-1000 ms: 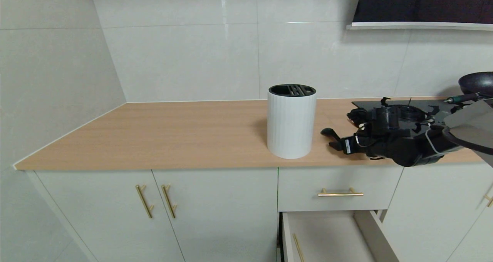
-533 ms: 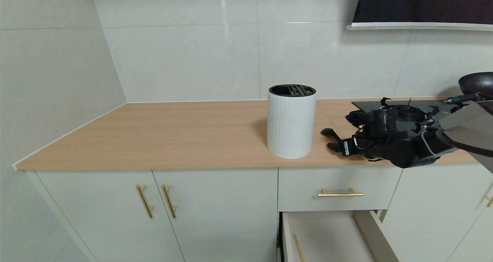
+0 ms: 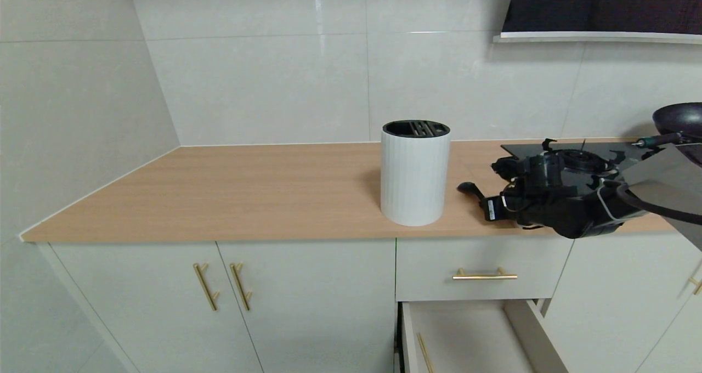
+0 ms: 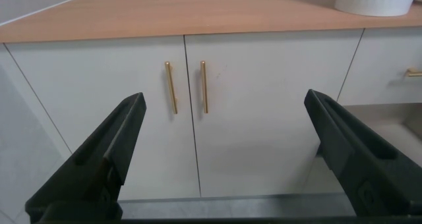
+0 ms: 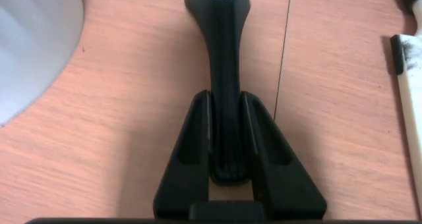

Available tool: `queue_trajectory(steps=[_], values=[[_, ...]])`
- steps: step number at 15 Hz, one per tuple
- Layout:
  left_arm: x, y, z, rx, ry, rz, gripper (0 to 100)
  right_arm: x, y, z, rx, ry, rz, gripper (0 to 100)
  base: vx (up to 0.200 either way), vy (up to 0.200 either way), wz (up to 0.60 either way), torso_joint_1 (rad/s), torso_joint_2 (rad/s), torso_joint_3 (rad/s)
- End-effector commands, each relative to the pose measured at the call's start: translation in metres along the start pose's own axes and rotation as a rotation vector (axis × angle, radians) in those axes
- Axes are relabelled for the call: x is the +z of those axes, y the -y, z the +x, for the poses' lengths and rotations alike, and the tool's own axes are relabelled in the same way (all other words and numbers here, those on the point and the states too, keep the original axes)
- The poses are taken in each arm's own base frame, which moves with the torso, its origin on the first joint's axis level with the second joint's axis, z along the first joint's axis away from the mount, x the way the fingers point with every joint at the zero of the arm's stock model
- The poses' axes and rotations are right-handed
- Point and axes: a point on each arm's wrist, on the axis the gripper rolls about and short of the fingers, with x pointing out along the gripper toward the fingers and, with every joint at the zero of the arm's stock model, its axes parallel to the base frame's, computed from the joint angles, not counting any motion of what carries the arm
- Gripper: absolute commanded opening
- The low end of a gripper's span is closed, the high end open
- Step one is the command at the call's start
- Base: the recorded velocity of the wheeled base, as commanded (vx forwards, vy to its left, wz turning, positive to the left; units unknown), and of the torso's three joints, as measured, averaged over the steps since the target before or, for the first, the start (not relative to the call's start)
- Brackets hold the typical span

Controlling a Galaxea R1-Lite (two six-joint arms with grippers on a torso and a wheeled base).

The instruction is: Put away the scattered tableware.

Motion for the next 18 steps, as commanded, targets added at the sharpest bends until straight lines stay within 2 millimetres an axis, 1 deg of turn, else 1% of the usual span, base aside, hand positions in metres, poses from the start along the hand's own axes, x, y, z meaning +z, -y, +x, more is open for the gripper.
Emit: queue_trajectory(steps=[1,2,4,5,6,8,9,10,11,13,15,18], values=[[0.000,0.000,0.000,0.000,0.000,0.000,100,0.003,-0.002,-0.003,0.003,0.007,0.006,0,0.000,0.000,0.00,0.000,0.00,0.000],[0.000,0.000,0.000,0.000,0.000,0.000,100,0.004,-0.001,-0.004,0.000,0.005,0.007,0,0.000,0.000,0.00,0.000,0.00,0.000],[0.000,0.000,0.000,0.000,0.000,0.000,100,0.015,-0.002,-0.021,-0.003,0.006,0.039,0,0.000,0.000,0.00,0.000,0.00,0.000],[0.000,0.000,0.000,0.000,0.000,0.000,100,0.021,-0.003,-0.040,-0.005,0.012,0.071,0,0.000,0.000,0.00,0.000,0.00,0.000],[0.000,0.000,0.000,0.000,0.000,0.000,100,0.024,-0.004,-0.064,-0.004,-0.004,0.082,0,0.000,0.000,0.00,0.000,0.00,0.000],[0.000,0.000,0.000,0.000,0.000,0.000,100,0.038,-0.009,-0.114,0.007,0.017,0.117,0,0.000,0.000,0.00,0.000,0.00,0.000],[0.000,0.000,0.000,0.000,0.000,0.000,100,0.043,-0.013,-0.132,0.023,0.032,0.137,0,0.000,0.000,0.00,0.000,0.00,0.000],[0.000,0.000,0.000,0.000,0.000,0.000,100,0.039,-0.014,-0.147,0.029,0.022,0.139,0,0.000,0.000,0.00,0.000,0.00,0.000],[0.000,0.000,0.000,0.000,0.000,0.000,100,0.031,-0.017,-0.160,0.035,0.008,0.133,0,0.000,0.000,0.00,0.000,0.00,0.000],[0.000,0.000,0.000,0.000,0.000,0.000,100,0.022,-0.019,-0.178,0.038,0.002,0.133,0,0.000,0.000,0.00,0.000,0.00,0.000],[0.000,0.000,0.000,0.000,0.000,0.000,100,0.012,-0.014,-0.184,0.020,-0.023,0.143,0,0.000,0.000,0.00,0.000,0.00,0.000],[0.000,0.000,0.000,0.000,0.000,0.000,100,0.001,-0.016,-0.200,0.024,-0.036,0.137,0,0.000,0.000,0.00,0.000,0.00,0.000]])
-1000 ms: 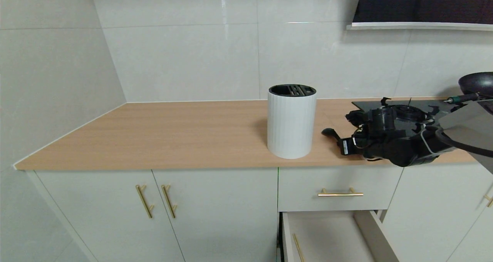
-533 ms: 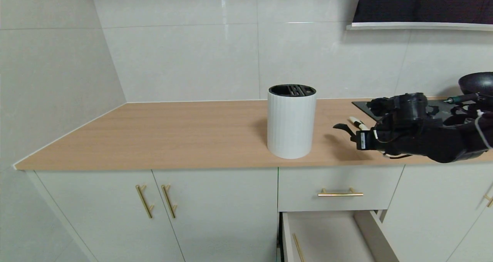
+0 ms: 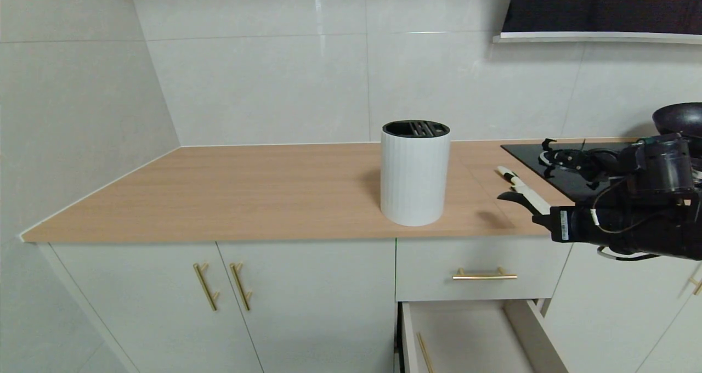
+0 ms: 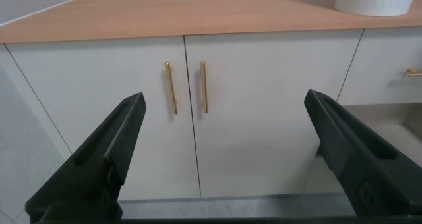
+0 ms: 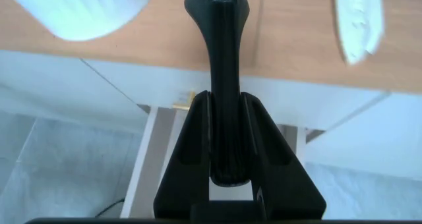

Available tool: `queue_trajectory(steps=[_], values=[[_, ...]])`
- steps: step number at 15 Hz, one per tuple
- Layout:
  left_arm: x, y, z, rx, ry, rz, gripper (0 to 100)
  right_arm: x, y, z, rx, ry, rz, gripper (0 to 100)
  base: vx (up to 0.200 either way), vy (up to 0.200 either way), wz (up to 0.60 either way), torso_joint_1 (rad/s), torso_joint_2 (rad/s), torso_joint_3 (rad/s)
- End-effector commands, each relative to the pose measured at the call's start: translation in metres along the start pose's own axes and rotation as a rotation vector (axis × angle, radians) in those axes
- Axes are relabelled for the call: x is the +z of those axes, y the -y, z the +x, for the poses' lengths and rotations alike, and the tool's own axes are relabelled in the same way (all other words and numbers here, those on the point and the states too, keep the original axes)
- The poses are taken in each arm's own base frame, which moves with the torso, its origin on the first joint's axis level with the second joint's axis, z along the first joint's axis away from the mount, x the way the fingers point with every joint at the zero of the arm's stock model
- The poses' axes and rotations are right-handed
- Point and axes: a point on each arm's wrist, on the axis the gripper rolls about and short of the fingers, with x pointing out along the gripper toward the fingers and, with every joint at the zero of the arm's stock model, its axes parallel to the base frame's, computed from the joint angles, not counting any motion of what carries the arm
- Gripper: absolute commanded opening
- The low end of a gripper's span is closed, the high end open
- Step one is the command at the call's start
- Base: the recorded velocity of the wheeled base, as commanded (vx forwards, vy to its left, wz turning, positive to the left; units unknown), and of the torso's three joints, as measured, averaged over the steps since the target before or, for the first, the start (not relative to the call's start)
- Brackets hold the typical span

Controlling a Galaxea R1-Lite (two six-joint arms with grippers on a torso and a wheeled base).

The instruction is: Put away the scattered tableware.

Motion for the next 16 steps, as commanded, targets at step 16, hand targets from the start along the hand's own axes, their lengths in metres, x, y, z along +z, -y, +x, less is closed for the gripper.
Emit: queue_trajectory(steps=[16], values=[[0.000,0.000,0.000,0.000,0.000,0.000,100,-0.036,-0.023,-0.033,0.082,-0.050,-0.167,0,0.000,0.000,0.00,-0.084,0.20,0.116]])
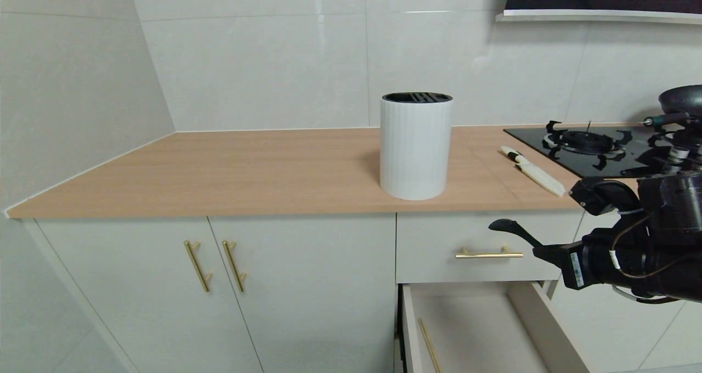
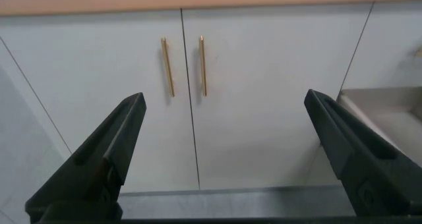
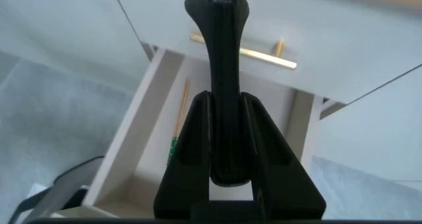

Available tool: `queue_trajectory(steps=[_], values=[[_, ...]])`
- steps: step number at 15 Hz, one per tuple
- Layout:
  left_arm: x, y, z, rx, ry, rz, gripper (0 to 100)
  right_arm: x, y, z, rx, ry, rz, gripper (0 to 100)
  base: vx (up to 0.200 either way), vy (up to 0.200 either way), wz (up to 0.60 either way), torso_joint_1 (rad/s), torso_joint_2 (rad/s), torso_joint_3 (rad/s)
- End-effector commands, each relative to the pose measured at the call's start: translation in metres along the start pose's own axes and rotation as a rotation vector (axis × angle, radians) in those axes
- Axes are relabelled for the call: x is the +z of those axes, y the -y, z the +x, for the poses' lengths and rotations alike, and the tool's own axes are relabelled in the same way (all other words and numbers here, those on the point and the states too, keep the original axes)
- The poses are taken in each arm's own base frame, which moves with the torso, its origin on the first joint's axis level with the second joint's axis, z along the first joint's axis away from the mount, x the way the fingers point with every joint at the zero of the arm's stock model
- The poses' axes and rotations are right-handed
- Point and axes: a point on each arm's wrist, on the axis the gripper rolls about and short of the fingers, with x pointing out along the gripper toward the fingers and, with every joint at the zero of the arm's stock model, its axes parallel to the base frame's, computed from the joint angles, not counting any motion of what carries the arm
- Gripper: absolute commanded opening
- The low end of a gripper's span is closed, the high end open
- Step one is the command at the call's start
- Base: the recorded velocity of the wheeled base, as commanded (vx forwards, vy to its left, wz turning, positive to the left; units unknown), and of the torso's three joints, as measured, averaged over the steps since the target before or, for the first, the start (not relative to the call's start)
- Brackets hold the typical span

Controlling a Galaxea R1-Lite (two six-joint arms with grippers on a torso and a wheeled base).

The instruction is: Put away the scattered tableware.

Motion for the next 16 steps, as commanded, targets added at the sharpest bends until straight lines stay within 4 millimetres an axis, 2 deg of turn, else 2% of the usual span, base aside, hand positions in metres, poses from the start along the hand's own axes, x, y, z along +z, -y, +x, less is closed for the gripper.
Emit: queue_trajectory(steps=[1,4,11,16], values=[[0.000,0.000,0.000,0.000,-0.001,0.000,100,-0.001,-0.001,0.001,0.004,-0.004,-0.002,0,0.000,0.000,0.00,-0.183,0.48,0.290],[0.000,0.000,0.000,0.000,-0.001,0.000,100,-0.001,-0.001,0.003,0.006,-0.010,-0.003,0,0.000,0.000,0.00,-0.178,0.47,0.297],[0.000,0.000,0.000,0.000,-0.001,0.000,100,-0.010,-0.001,0.022,0.007,-0.056,-0.001,0,0.000,0.000,0.00,-0.129,0.42,0.295],[0.000,0.000,0.000,0.000,-0.001,0.000,100,-0.017,0.000,0.033,0.003,-0.046,-0.003,0,0.000,0.000,0.00,-0.014,0.06,0.040]])
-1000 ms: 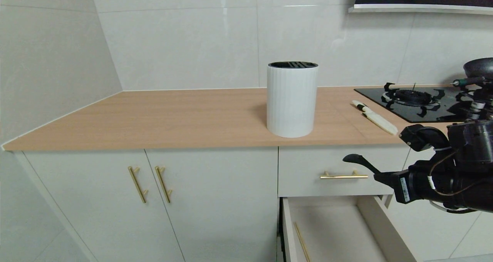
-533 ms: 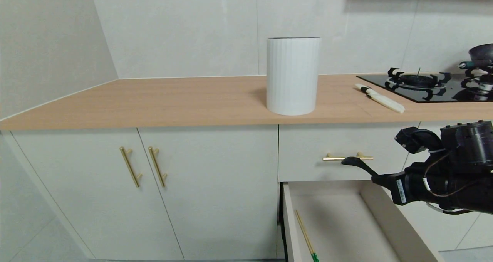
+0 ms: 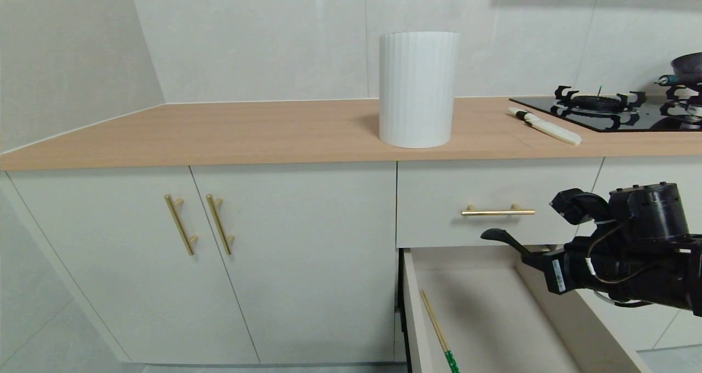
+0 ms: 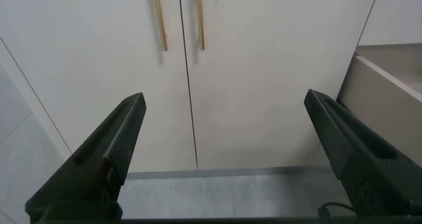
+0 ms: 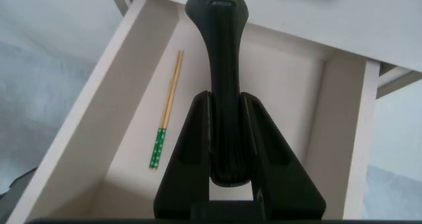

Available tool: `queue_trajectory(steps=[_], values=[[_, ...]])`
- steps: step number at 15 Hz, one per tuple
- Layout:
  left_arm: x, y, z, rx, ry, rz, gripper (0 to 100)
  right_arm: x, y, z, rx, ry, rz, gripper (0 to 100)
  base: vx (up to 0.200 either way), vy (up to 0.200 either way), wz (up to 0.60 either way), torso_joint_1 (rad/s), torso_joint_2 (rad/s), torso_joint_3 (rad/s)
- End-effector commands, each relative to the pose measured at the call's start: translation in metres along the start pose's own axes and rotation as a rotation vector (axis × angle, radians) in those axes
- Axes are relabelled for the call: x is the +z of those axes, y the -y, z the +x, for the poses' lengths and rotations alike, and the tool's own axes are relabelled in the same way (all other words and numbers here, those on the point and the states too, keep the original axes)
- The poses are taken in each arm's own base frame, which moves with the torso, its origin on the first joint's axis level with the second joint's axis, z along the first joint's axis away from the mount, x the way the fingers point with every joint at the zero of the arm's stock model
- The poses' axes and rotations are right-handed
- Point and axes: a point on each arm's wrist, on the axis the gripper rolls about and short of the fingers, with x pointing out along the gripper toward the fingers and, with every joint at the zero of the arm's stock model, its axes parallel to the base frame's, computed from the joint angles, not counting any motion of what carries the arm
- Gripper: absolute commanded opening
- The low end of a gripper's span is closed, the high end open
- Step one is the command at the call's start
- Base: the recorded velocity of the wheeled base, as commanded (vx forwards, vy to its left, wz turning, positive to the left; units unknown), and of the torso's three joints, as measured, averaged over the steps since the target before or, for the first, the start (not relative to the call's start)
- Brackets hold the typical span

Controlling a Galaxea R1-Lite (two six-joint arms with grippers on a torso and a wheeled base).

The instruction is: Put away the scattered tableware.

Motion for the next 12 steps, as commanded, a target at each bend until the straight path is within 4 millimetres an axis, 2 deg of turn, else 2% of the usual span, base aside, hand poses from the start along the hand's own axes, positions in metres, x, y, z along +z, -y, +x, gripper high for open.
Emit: queue_trajectory(steps=[1,3,6,12], values=[[0.000,0.000,0.000,0.000,0.000,0.000,100,-0.006,0.000,0.009,0.002,-0.034,0.001,0,0.000,0.000,0.00,0.000,0.00,0.000],[0.000,0.000,0.000,0.000,0.000,0.000,100,-0.010,0.001,0.017,0.001,-0.057,0.000,0,0.000,0.000,0.00,0.000,0.00,0.000],[0.000,0.000,0.000,0.000,0.000,0.000,100,-0.022,0.002,0.043,0.003,-0.110,0.004,0,0.000,0.000,0.00,0.000,0.00,0.000],[0.000,0.000,0.000,0.000,0.000,0.000,100,-0.062,0.009,0.112,-0.015,-0.301,0.027,0,0.000,0.000,0.00,0.000,0.00,0.000]])
